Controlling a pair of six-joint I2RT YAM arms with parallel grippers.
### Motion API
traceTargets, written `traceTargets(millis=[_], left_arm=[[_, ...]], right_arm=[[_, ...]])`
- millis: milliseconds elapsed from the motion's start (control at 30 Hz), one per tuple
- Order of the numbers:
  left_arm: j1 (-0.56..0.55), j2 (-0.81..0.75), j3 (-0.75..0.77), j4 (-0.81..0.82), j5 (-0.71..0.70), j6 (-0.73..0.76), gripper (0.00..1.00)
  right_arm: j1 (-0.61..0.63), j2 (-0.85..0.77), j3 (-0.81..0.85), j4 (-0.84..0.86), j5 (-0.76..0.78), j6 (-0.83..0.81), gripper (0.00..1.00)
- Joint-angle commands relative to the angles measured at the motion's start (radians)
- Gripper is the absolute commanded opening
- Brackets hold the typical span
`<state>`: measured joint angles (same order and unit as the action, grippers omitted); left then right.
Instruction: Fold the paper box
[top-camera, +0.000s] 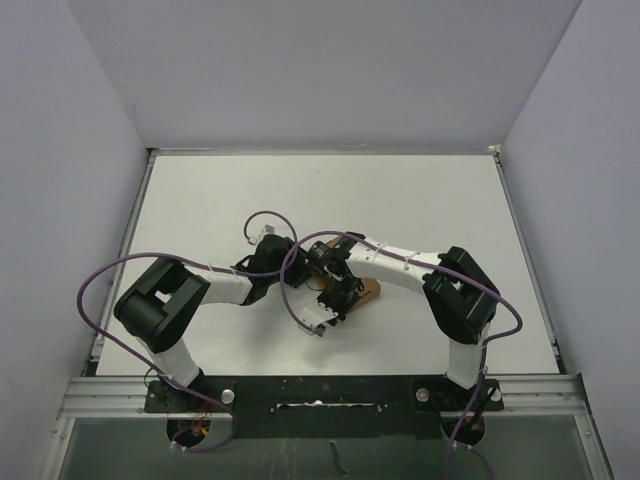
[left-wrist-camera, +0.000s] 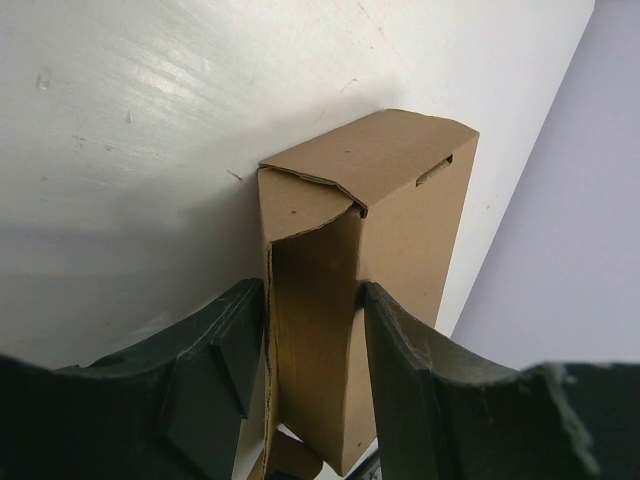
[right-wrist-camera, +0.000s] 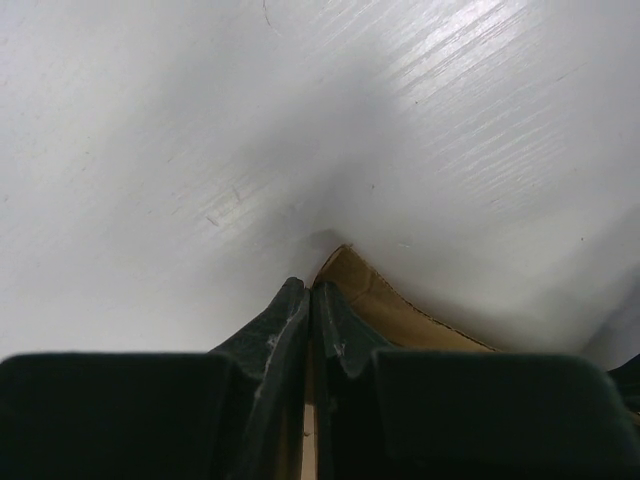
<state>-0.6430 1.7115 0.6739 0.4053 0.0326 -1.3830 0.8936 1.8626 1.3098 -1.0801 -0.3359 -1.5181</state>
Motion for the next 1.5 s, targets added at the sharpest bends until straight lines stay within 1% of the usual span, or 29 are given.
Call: traceTargets(millis=[0,700,933,1467], left_arm=[[0.002,0.045,-0.019,-0.066,0.009,0.022,0.41],[0.003,0.055,-0.018,-0.059,0.015,0.024,0.41],[0.005,0.055,-0.019,-0.057,0.016,0.023,0.41],[0.013,0.054,-0.02,-0.063,0.013,0.024,0.41]], right_arm=[[0.017,0.004,0.05,0.0,-0.042,-0.039,0.04],[0.021,0.044,0.075,-0.016,-0.03,-0.058,0.05],[0.02,0.004,0.063,-0.004,-0.014,-0.04,0.05],[0.024,-0.073,-0.026,0.057,0.001,0.029,0.06]])
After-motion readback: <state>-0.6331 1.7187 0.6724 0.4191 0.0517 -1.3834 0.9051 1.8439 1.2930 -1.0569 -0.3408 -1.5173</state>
